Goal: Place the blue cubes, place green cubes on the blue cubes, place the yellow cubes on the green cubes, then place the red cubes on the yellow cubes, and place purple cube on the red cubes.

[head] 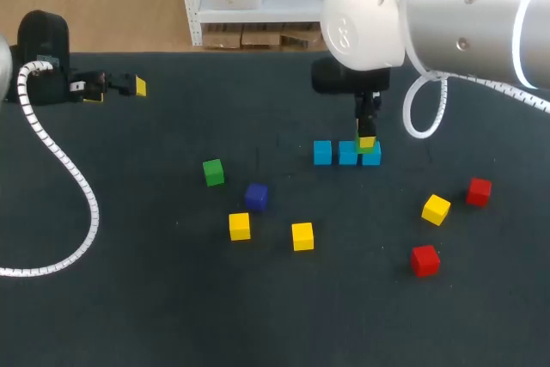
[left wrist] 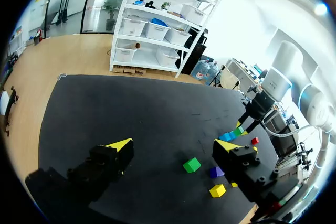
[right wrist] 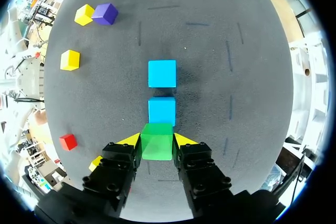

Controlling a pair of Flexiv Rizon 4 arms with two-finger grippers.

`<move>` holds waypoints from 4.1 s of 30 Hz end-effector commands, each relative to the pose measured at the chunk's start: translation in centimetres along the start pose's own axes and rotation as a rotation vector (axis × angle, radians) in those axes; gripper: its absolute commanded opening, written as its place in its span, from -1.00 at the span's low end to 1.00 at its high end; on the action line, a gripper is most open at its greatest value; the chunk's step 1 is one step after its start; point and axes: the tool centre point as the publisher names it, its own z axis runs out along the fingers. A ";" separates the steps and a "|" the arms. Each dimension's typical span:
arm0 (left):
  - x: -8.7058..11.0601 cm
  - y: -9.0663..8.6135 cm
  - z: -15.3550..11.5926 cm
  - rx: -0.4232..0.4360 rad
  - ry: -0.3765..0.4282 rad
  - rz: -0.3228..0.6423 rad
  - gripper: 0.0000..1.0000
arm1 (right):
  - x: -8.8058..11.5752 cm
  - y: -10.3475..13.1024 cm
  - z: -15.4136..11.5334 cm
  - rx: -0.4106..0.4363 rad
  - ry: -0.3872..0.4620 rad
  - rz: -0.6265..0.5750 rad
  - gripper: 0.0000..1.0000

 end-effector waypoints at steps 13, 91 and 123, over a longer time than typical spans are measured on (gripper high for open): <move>0.0 0.0 0.0 0.000 0.000 0.000 1.00 | 0.0 -0.1 0.3 -0.003 -0.009 -0.007 1.00; 0.0 0.0 0.0 0.000 0.000 0.000 1.00 | 0.2 -0.2 -0.7 0.049 0.004 -0.012 -0.06; 0.0 0.0 0.0 0.000 0.000 0.000 1.00 | 0.1 -0.1 -0.6 0.047 0.003 -0.014 -0.58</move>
